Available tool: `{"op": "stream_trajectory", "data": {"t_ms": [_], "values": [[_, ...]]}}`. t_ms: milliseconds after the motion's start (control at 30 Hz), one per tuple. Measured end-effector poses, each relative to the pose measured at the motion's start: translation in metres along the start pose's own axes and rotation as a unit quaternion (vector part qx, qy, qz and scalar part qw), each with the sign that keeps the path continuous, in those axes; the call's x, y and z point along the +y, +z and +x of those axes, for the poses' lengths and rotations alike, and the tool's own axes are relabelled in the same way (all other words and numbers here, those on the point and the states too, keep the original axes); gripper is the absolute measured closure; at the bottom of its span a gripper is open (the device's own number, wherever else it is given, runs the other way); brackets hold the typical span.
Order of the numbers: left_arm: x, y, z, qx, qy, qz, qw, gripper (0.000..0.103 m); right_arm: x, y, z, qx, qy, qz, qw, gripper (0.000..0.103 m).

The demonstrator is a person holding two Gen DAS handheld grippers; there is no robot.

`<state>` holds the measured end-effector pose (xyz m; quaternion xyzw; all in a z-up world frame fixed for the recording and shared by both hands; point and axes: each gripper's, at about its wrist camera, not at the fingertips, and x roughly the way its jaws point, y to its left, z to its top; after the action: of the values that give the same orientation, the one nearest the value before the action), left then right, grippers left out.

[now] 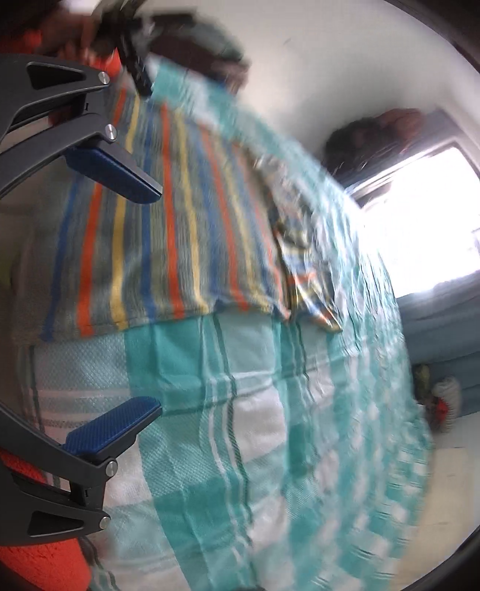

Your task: Fold small clothes

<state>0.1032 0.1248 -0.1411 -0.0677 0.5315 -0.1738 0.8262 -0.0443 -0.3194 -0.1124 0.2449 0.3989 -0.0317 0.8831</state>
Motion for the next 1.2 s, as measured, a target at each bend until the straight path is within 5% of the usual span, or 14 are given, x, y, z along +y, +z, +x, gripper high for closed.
{"op": "stream_trajectory", "data": {"t_ms": [100, 300, 467, 567, 700, 767, 800, 1000, 1200], "values": [[0.022, -0.007, 0.005, 0.036, -0.047, -0.025, 0.9979, 0.004, -0.025, 0.000, 0.004, 0.057, 0.053, 0.063, 0.995, 0.000], [0.007, -0.019, 0.013, 0.061, -0.066, 0.018, 0.9958, 0.018, -0.040, -0.012, 0.024, 0.166, 0.081, 0.104, 0.977, 0.001], [0.003, -0.027, 0.024, 0.100, -0.086, 0.026, 0.9909, 0.021, -0.029, -0.028, 0.049, 0.245, 0.079, 0.092, 0.962, 0.018], [-0.003, -0.030, 0.024, 0.111, -0.075, 0.051, 0.9897, 0.034, -0.024, -0.034, 0.063, 0.267, 0.064, 0.065, 0.959, 0.028], [0.005, -0.029, 0.027, 0.128, -0.046, 0.037, 0.9900, 0.070, -0.014, -0.041, 0.072, 0.291, 0.073, 0.048, 0.953, 0.054], [0.011, -0.029, 0.028, 0.146, -0.054, 0.019, 0.9876, 0.097, -0.010, -0.043, 0.072, 0.296, 0.075, 0.042, 0.951, 0.079], [0.014, -0.029, 0.027, 0.151, -0.058, 0.013, 0.9867, 0.097, -0.009, -0.044, 0.069, 0.294, 0.072, 0.041, 0.952, 0.096], [0.004, -0.028, 0.005, 0.145, -0.065, 0.030, 0.9869, 0.099, 0.002, -0.030, 0.047, 0.248, 0.087, 0.039, 0.964, 0.096], [0.002, 0.018, -0.021, 0.075, -0.148, -0.023, 0.9859, 0.099, 0.010, 0.013, 0.020, 0.159, 0.125, 0.061, 0.978, 0.096]]}}
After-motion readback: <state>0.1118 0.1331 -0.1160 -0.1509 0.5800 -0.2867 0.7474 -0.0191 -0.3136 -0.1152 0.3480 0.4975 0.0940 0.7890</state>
